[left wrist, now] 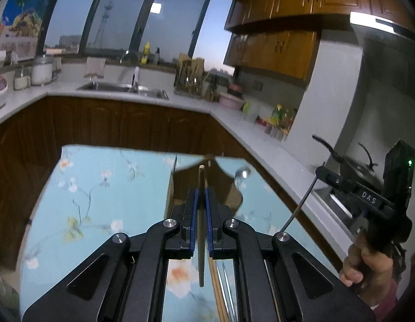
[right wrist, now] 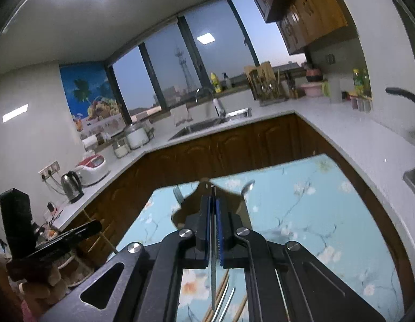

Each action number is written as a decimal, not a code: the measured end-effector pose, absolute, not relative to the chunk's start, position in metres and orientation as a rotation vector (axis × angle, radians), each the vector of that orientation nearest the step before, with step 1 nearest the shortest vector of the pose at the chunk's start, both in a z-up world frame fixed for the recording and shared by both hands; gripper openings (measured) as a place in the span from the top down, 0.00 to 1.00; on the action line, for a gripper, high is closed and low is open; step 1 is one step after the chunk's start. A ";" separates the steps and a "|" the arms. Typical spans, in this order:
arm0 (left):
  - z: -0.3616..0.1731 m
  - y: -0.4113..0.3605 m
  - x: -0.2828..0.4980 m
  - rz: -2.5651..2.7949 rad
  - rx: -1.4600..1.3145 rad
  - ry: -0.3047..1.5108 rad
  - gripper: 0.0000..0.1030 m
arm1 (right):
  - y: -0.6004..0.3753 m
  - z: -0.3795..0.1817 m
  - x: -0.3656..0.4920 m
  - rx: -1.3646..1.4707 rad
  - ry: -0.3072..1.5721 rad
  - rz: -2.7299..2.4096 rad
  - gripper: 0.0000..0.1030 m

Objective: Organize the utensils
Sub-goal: 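Lift the wooden chopstick with the left tool while the right tool carries the steel chopstick to the holder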

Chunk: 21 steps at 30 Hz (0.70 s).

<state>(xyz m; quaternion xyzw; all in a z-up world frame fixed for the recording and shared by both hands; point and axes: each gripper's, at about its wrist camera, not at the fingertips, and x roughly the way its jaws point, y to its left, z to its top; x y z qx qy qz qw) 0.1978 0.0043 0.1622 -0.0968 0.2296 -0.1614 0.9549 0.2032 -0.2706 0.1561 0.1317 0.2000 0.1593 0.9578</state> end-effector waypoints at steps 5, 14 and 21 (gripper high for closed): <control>0.192 0.007 0.226 -0.311 -0.226 0.401 0.95 | -0.274 0.179 0.226 0.277 0.325 0.303 0.96; 0.220 0.011 0.287 -0.253 -0.260 0.298 0.95 | -0.271 0.203 0.282 0.283 0.222 0.256 0.96; 0.165 0.013 0.319 -0.177 -0.294 0.284 0.95 | -0.254 0.167 0.312 0.228 0.236 0.220 0.96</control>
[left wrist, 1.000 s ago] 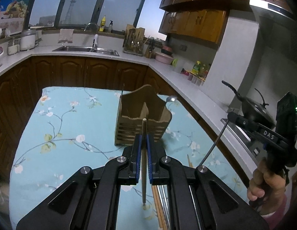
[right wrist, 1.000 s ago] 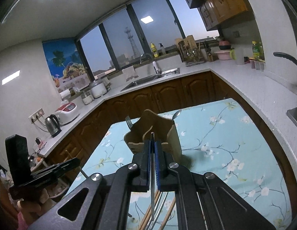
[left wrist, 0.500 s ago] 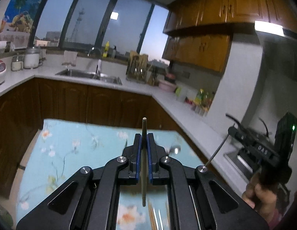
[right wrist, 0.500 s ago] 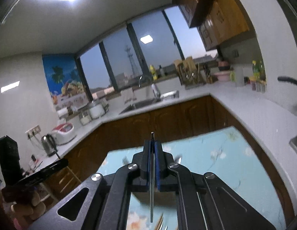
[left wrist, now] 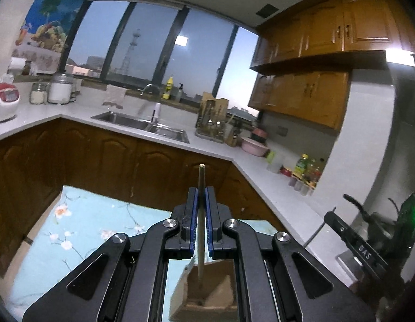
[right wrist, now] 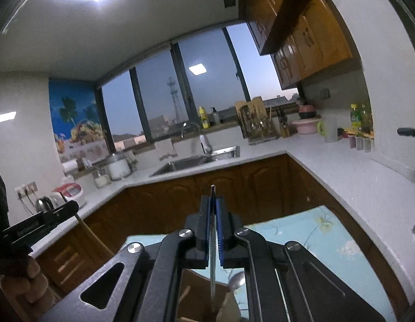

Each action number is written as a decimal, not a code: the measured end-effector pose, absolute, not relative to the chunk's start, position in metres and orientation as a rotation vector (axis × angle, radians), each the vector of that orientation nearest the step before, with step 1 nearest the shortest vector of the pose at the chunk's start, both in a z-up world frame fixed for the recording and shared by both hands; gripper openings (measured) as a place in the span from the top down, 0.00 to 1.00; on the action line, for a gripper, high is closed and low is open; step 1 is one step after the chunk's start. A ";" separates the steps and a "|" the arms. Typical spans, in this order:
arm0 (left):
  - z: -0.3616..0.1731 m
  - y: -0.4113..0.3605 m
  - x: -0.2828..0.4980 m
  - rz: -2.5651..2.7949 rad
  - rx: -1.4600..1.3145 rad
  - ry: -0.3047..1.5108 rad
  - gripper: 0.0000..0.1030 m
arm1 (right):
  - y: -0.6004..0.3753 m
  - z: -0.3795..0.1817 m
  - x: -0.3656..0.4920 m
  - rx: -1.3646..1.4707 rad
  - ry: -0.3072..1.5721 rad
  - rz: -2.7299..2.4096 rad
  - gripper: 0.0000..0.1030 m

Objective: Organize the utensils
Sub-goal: 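Lift the wooden chopstick with the left tool while the right tool carries the steel chopstick to the holder, then drop the wooden chopstick into the holder with the left tool while the right tool releases its chopstick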

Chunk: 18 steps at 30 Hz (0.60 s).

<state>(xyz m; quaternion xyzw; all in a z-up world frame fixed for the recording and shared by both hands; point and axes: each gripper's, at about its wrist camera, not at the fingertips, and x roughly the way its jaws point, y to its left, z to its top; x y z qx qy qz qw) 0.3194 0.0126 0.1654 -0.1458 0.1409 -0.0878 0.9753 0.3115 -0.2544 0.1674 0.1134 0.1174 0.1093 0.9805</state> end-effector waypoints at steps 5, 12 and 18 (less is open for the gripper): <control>0.121 0.010 0.329 -0.152 -0.318 0.341 0.95 | -0.245 0.132 0.319 0.201 0.266 0.202 0.96; 0.091 0.002 0.336 -0.160 -0.300 0.406 0.94 | -0.249 0.102 0.323 0.224 0.319 0.199 0.96; 0.095 -0.001 0.337 -0.166 -0.279 0.413 0.94 | -0.254 0.100 0.321 0.233 0.338 0.193 0.95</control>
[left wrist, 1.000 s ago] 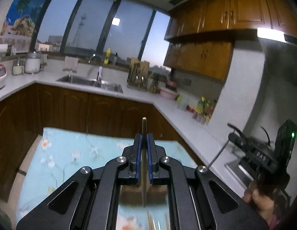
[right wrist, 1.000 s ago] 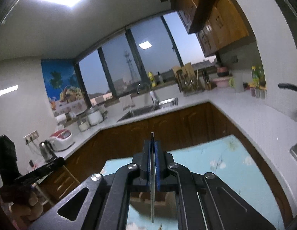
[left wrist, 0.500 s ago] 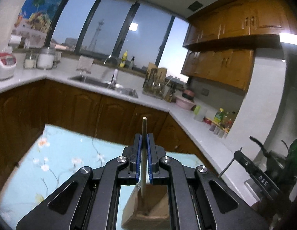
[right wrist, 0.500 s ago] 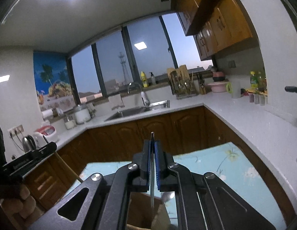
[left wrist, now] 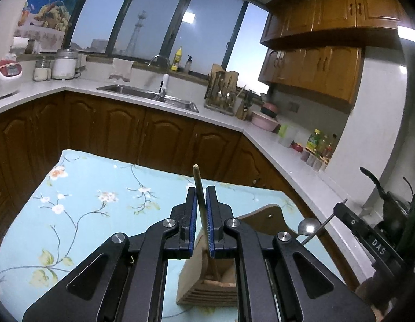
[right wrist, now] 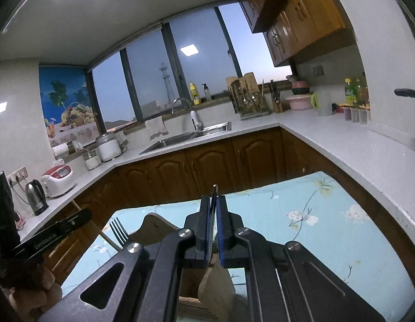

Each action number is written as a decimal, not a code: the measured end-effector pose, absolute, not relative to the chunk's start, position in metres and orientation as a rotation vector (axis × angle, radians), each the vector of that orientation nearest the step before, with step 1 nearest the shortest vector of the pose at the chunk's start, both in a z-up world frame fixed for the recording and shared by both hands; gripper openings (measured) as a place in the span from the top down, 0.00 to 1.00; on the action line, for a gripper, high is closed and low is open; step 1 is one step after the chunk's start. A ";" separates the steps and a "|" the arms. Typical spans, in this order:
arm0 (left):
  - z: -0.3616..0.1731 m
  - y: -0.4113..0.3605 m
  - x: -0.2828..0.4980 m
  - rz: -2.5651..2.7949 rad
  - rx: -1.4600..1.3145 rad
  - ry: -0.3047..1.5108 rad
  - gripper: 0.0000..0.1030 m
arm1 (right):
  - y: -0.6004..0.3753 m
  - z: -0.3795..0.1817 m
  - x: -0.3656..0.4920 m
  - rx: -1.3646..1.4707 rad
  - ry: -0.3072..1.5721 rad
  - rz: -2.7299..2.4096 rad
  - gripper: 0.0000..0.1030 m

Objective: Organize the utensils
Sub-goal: 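Drop the wooden chopstick into the holder with the left tool while the right tool releases its chopstick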

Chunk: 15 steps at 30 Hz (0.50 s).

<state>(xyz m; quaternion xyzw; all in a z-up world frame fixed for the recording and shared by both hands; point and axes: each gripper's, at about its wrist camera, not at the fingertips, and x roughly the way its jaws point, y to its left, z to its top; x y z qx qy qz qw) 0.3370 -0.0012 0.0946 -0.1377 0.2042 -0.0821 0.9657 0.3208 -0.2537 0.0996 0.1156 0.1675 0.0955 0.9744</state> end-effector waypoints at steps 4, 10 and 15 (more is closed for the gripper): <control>0.097 -0.001 0.338 -0.168 -0.266 0.421 0.94 | -0.257 0.099 0.325 0.245 0.359 0.190 0.95; 0.101 0.000 0.337 -0.164 -0.275 0.439 0.84 | -0.257 0.100 0.329 0.258 0.382 0.200 0.92; 0.105 0.008 0.324 -0.151 -0.291 0.424 0.60 | -0.261 0.104 0.327 0.285 0.389 0.213 0.69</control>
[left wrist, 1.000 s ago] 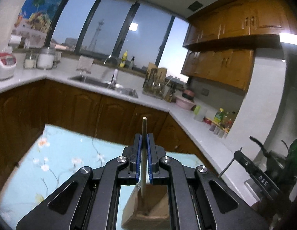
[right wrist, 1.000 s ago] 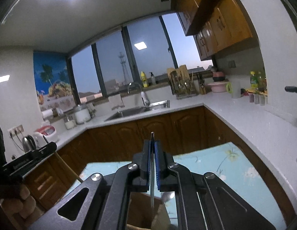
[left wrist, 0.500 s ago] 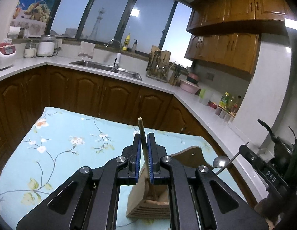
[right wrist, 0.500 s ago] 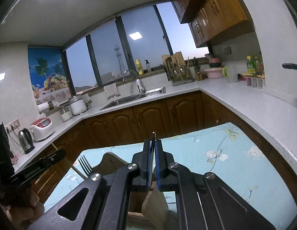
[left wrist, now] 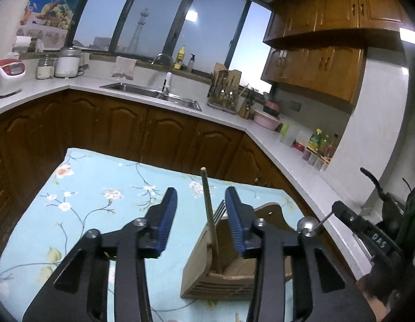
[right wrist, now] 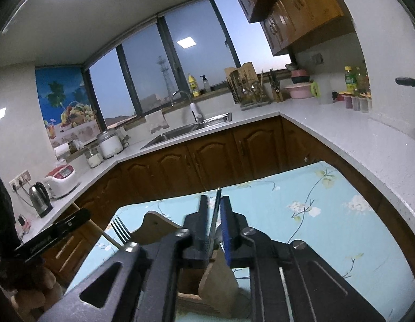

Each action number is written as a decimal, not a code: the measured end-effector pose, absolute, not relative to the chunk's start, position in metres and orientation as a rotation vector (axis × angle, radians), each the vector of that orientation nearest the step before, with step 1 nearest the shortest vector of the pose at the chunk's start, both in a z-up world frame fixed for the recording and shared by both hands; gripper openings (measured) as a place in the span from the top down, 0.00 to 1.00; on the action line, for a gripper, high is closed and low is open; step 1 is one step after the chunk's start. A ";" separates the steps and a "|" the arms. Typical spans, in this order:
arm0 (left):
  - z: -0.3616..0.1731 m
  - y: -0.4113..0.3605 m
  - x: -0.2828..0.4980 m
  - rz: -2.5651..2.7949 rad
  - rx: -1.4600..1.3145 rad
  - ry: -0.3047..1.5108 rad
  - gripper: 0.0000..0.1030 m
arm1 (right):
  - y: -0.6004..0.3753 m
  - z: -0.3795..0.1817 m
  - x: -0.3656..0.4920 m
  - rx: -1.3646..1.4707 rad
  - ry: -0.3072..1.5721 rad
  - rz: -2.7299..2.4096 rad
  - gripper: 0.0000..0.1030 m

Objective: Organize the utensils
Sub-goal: 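Drop the wooden chopstick into the holder with the left tool while the right tool releases its chopstick, then move both tools back over the remaining chopsticks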

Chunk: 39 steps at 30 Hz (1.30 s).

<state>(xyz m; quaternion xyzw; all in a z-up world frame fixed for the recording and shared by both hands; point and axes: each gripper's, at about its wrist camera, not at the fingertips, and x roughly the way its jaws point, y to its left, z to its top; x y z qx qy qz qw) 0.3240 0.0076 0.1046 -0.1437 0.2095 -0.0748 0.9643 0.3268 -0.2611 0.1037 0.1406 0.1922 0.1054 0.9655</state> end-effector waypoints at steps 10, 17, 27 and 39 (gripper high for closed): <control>0.097 0.037 0.268 -0.092 -0.365 0.450 0.16 | -0.283 0.123 0.272 0.367 0.302 0.242 0.04; 0.083 0.034 0.216 -0.121 -0.317 0.489 0.13 | -0.290 0.114 0.215 0.332 0.303 0.237 0.01; 0.046 0.026 0.157 -0.144 -0.298 0.557 0.09 | -0.295 0.073 0.149 0.255 0.392 0.188 0.01; 0.016 0.014 0.129 -0.158 -0.277 0.631 0.09 | -0.301 0.025 0.110 0.224 0.495 0.137 0.01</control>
